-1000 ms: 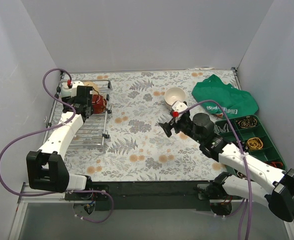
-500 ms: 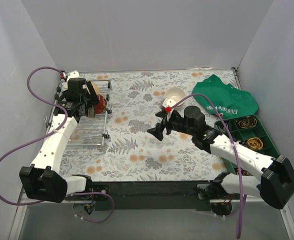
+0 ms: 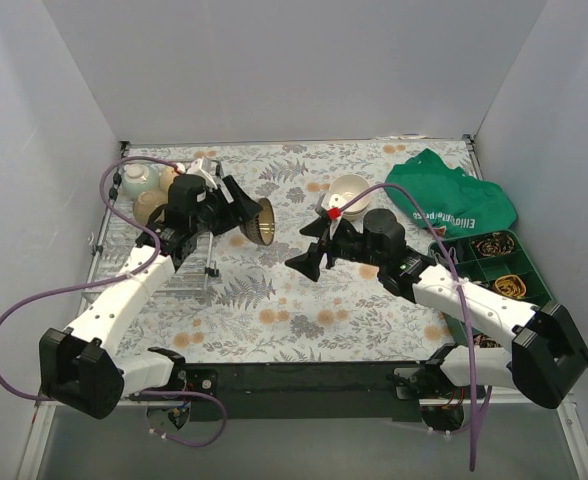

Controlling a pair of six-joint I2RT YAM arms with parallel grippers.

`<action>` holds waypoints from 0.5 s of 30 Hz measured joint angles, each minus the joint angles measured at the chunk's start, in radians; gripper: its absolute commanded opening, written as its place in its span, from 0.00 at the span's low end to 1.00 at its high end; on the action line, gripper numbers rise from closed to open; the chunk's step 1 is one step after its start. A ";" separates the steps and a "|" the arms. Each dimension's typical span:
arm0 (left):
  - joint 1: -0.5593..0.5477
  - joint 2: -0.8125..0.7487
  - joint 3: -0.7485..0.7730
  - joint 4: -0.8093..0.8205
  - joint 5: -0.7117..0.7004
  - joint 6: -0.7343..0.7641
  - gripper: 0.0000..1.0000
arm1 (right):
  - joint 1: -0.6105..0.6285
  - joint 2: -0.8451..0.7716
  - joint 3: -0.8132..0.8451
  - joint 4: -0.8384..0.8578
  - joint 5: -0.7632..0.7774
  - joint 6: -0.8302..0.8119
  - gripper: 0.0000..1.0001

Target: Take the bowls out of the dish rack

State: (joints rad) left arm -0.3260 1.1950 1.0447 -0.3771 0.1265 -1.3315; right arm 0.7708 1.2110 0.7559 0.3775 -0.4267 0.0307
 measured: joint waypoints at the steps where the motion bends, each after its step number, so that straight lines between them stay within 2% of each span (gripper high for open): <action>1: -0.019 0.000 -0.028 0.031 0.018 -0.025 0.00 | 0.002 0.007 0.000 0.003 0.003 0.002 0.97; 5: -0.087 0.000 -0.118 0.138 0.061 -0.118 0.00 | 0.010 0.034 0.000 0.016 0.021 0.009 0.96; 11: -0.166 0.001 -0.176 0.275 0.077 -0.209 0.00 | 0.018 0.072 0.001 0.023 0.055 0.008 0.93; 14: -0.196 0.001 -0.204 0.340 0.074 -0.247 0.00 | 0.026 0.098 0.003 0.024 0.061 0.008 0.88; 15: -0.205 0.001 -0.215 0.361 0.073 -0.260 0.00 | 0.030 0.108 0.006 0.023 0.063 0.008 0.81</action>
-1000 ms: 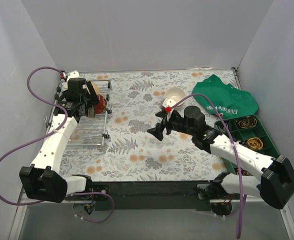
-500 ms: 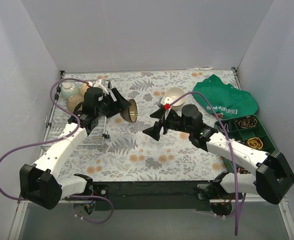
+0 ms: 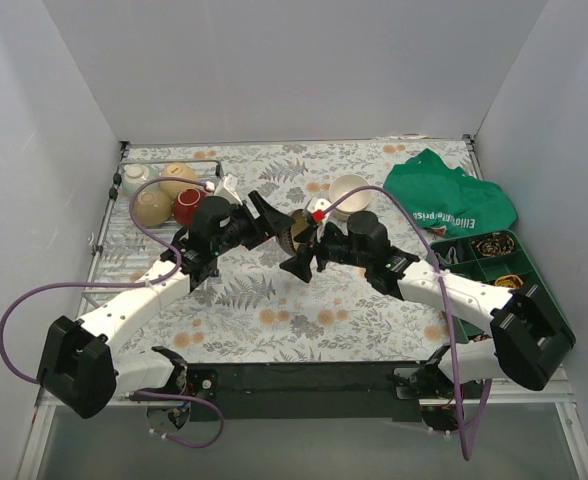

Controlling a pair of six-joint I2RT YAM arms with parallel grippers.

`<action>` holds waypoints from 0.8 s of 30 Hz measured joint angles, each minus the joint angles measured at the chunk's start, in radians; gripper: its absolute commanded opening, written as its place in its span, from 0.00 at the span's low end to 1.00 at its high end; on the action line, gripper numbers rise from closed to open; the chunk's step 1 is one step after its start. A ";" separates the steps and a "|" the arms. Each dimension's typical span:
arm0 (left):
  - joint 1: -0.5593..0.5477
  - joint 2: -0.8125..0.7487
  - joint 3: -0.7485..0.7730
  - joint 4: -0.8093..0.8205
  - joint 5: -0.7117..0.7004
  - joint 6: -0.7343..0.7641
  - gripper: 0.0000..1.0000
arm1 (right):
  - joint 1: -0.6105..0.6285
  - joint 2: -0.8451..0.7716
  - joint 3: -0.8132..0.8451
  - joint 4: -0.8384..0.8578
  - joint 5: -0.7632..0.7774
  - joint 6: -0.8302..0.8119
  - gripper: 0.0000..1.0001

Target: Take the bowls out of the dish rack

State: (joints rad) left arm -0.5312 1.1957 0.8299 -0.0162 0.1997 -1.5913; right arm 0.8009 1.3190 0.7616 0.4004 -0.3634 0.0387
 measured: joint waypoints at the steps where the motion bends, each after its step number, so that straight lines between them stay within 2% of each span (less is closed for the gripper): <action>1: -0.010 0.000 -0.009 0.017 -0.002 -0.012 0.00 | 0.004 0.010 0.002 0.000 0.002 0.000 0.77; 2: -0.018 0.000 -0.019 0.035 -0.005 -0.023 0.00 | 0.008 0.019 0.003 0.000 0.002 -0.002 0.71; 3: -0.027 0.000 -0.028 0.048 -0.008 -0.032 0.00 | 0.013 0.026 0.004 0.000 0.003 0.000 0.57; 5: -0.043 0.000 -0.043 0.070 -0.015 -0.050 0.00 | 0.019 0.031 0.004 0.000 0.007 -0.005 0.42; 6: -0.051 0.001 -0.051 0.085 -0.019 -0.058 0.00 | 0.021 0.032 0.004 -0.001 0.010 -0.003 0.27; 9: -0.066 0.001 -0.071 0.106 -0.047 -0.076 0.00 | 0.026 0.032 0.011 -0.016 0.037 -0.017 0.02; 12: -0.062 0.001 -0.084 0.120 -0.063 -0.096 0.01 | 0.027 0.031 0.016 -0.041 0.072 -0.027 0.01; 14: -0.063 0.000 -0.087 0.123 -0.063 -0.099 0.15 | 0.031 0.026 0.018 -0.055 0.081 -0.034 0.01; 15: -0.063 0.000 -0.089 0.126 -0.063 -0.100 0.43 | 0.031 0.023 0.019 -0.062 0.085 -0.040 0.01; 17: -0.067 -0.004 -0.090 0.128 -0.063 -0.095 0.67 | 0.033 0.010 0.020 -0.085 0.090 -0.051 0.01; 18: -0.068 -0.009 -0.090 0.127 -0.064 -0.087 0.84 | 0.034 0.002 0.021 -0.097 0.093 -0.060 0.01; 19: -0.069 -0.017 -0.088 0.117 -0.069 -0.077 0.94 | 0.037 -0.007 0.023 -0.114 0.095 -0.071 0.01; 20: -0.074 -0.028 -0.081 0.097 -0.077 -0.052 0.98 | 0.039 -0.015 0.028 -0.135 0.098 -0.079 0.01; 24: -0.074 -0.086 0.004 -0.027 -0.167 0.087 0.98 | 0.047 -0.030 0.051 -0.301 0.153 -0.107 0.01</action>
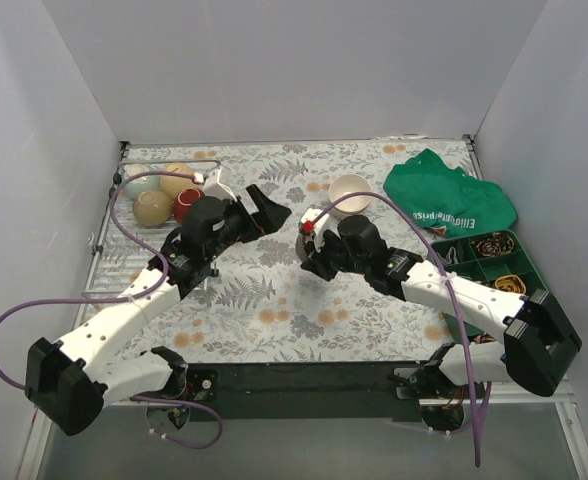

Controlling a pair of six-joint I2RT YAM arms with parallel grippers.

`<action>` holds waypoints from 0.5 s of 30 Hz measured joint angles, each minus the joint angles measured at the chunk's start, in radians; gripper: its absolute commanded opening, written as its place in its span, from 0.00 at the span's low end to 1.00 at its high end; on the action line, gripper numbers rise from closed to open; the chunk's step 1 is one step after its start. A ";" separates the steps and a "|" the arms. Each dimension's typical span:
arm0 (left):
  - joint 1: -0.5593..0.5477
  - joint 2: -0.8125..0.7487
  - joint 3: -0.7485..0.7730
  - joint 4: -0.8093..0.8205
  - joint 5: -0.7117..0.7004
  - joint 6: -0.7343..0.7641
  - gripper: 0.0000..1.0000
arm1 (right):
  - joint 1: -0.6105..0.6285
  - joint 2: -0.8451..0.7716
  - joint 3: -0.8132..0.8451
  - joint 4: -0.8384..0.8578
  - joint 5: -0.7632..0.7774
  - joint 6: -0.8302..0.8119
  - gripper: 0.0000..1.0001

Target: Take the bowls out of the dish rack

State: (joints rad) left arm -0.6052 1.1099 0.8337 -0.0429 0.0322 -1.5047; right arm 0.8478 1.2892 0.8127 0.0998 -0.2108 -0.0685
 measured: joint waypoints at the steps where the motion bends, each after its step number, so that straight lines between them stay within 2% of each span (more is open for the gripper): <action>1: 0.000 -0.016 0.031 -0.032 -0.035 0.045 0.98 | 0.000 0.000 0.007 -0.053 0.029 -0.011 0.01; 4: 0.000 -0.068 0.137 -0.126 -0.173 0.196 0.98 | -0.002 0.007 0.039 -0.225 0.152 -0.035 0.01; 7: 0.000 -0.133 0.172 -0.162 -0.337 0.337 0.98 | -0.005 0.043 0.090 -0.367 0.288 -0.055 0.01; 11: 0.001 -0.198 0.126 -0.173 -0.539 0.476 0.98 | -0.026 0.129 0.177 -0.497 0.415 -0.074 0.01; 15: 0.001 -0.206 0.029 -0.177 -0.656 0.569 0.98 | -0.062 0.252 0.283 -0.570 0.509 -0.098 0.01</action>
State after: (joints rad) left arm -0.6044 0.9043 0.8627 -0.2203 -0.6239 -0.9356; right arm 0.7860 1.5410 1.0954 -0.4702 0.2981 -0.1665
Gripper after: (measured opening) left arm 0.982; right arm 0.146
